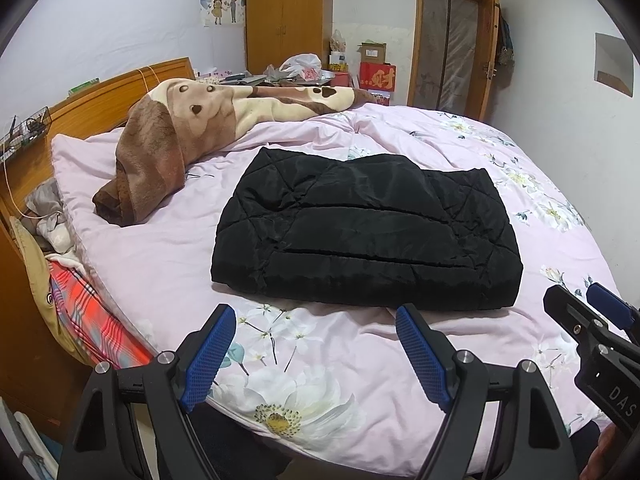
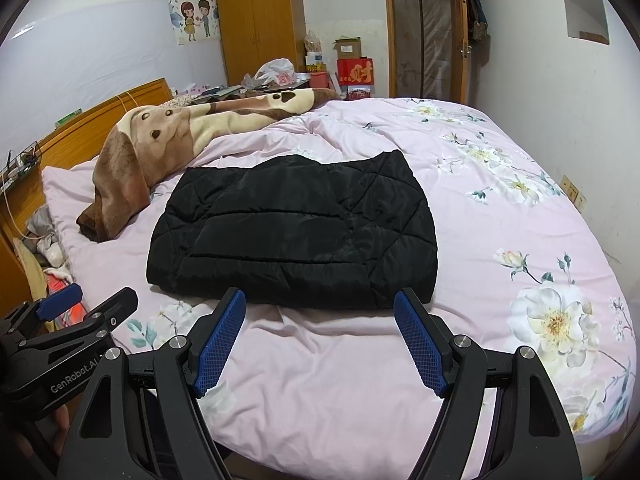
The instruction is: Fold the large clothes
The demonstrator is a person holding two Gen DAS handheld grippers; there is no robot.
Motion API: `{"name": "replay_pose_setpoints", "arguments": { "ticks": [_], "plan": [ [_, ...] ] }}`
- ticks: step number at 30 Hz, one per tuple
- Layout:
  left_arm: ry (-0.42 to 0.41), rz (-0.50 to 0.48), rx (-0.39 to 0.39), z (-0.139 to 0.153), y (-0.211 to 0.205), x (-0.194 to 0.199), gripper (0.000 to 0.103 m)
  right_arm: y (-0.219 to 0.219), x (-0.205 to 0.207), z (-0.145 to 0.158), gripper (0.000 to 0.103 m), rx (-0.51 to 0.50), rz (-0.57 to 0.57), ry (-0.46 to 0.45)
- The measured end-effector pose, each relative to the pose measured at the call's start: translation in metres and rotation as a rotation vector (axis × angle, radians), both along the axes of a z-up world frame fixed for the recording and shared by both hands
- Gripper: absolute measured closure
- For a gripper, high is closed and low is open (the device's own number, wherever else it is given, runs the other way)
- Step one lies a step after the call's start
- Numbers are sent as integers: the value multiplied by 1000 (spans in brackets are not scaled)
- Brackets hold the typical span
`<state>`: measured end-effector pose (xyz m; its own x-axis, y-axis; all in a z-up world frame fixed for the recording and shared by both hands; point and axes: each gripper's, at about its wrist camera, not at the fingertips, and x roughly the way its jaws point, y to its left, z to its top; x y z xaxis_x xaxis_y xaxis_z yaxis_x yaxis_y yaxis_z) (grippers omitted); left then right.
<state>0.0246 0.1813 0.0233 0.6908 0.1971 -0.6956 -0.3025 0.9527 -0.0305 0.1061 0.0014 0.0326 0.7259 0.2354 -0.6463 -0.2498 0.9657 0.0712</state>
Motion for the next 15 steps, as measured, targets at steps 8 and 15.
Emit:
{"name": "replay_pose_setpoints", "arguments": {
  "ticks": [8,15],
  "plan": [
    [6,-6,-2,-1,2,3,21,-1,-1,-1,26,0,0,1],
    [16,-11,1,-3,0,4,21,-3,-1,-1,26,2,1,3]
  ]
}}
